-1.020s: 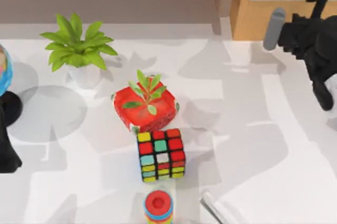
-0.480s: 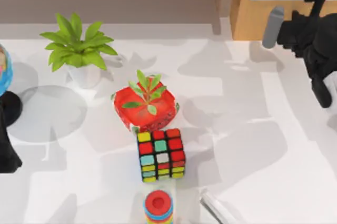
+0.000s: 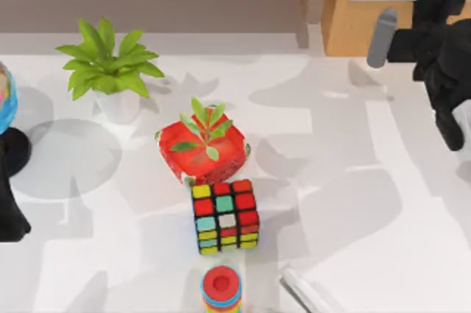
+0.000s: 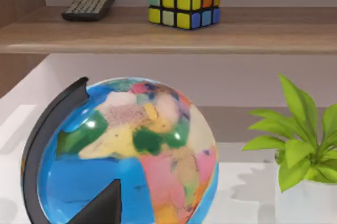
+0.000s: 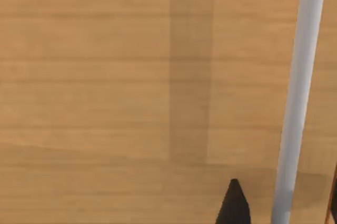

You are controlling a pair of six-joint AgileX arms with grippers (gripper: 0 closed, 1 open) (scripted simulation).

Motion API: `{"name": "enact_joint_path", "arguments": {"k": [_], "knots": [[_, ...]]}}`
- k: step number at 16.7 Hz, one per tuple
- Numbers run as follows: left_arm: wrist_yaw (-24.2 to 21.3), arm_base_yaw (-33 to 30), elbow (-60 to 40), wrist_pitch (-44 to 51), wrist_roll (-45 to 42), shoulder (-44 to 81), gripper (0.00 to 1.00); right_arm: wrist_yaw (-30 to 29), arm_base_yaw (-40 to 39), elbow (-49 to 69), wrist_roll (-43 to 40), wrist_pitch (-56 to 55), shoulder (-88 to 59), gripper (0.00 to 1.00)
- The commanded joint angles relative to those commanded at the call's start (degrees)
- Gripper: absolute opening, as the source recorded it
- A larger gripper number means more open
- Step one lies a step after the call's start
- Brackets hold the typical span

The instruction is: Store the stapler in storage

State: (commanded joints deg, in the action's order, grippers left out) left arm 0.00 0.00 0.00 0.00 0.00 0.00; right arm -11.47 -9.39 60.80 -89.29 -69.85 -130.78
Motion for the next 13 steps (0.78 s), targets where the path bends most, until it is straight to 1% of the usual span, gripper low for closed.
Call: {"name": "enact_joint_path", "arguments": {"k": [2,3,13], "knots": [[0.0,0.0,0.0,0.0,0.0,0.0,1.0,0.0,0.0,0.0,0.0,0.0,0.0,0.02],[0.0,0.0,0.0,0.0,0.0,0.0,1.0,0.0,0.0,0.0,0.0,0.0,0.0,0.0],[0.0,0.0,0.0,0.0,0.0,0.0,1.0,-0.12,-0.53,-1.05,0.2,-0.63,0.64,0.0]]}}
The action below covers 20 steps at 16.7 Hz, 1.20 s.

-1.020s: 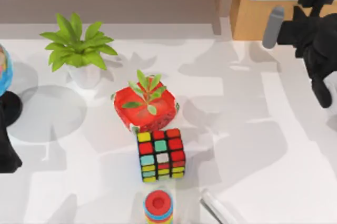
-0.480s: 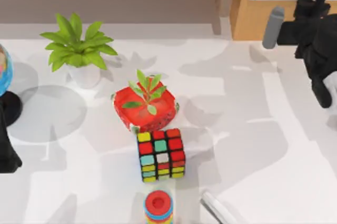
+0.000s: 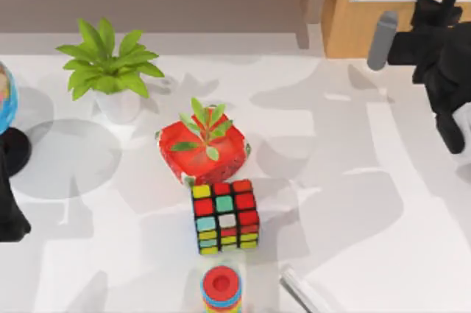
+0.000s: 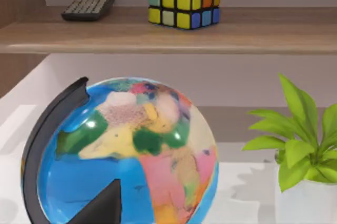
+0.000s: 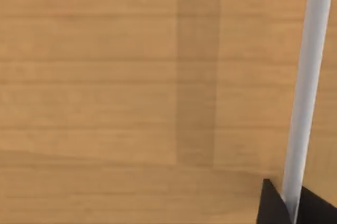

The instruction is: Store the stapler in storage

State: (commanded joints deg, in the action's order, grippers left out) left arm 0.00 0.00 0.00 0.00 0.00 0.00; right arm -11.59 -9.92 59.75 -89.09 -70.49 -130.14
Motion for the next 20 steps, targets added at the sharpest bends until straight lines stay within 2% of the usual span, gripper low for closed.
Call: {"name": "enact_joint_path", "arguments": {"k": [7,20], "knots": [[0.0,0.0,0.0,0.0,0.0,0.0,1.0,-1.65,-1.17,-14.24,0.09,-7.39,5.47,0.0],[0.0,0.0,0.0,0.0,0.0,0.0,1.0,-2.83,-2.36,-20.94,0.14,-11.75,8.37,0.0]]}}
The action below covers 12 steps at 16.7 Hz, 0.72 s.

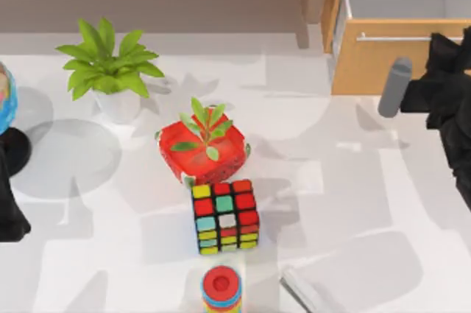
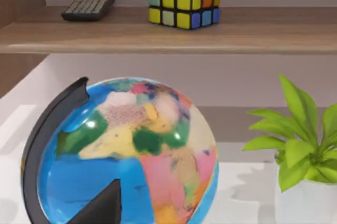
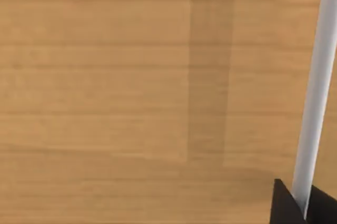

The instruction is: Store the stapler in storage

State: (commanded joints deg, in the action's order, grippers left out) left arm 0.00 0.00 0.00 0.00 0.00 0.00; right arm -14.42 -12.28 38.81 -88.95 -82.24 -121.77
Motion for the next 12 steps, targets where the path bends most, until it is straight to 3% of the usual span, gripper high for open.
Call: {"name": "enact_joint_path", "arguments": {"k": [12], "knots": [[0.0,0.0,0.0,0.0,0.0,0.0,1.0,-1.69,-1.76,-9.38,0.02,-5.77,3.62,0.0]]}}
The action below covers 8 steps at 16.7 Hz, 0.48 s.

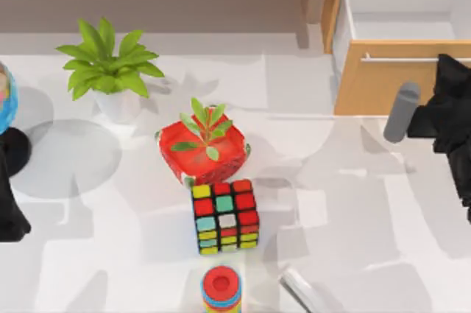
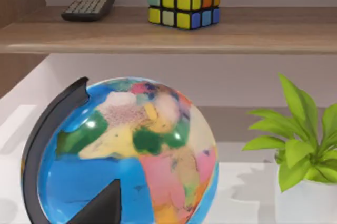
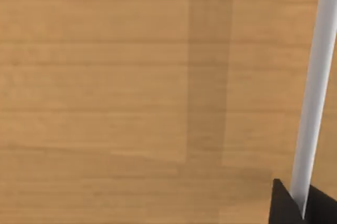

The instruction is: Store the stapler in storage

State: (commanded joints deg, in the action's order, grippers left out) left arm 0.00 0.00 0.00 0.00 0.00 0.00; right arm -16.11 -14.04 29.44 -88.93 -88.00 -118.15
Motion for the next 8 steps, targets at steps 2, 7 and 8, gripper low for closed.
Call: {"name": "enact_joint_path", "arguments": {"k": [2,7,8], "knots": [[0.0,0.0,0.0,0.0,0.0,0.0,1.0,0.0,0.0,0.0,0.0,0.0,0.0,0.0],[0.0,0.0,0.0,0.0,0.0,0.0,1.0,-1.09,-1.1,-3.66,0.05,-2.7,0.85,0.0],[0.0,0.0,0.0,0.0,0.0,0.0,1.0,-1.7,-1.6,-5.57,0.06,-4.03,1.31,0.0]]}}
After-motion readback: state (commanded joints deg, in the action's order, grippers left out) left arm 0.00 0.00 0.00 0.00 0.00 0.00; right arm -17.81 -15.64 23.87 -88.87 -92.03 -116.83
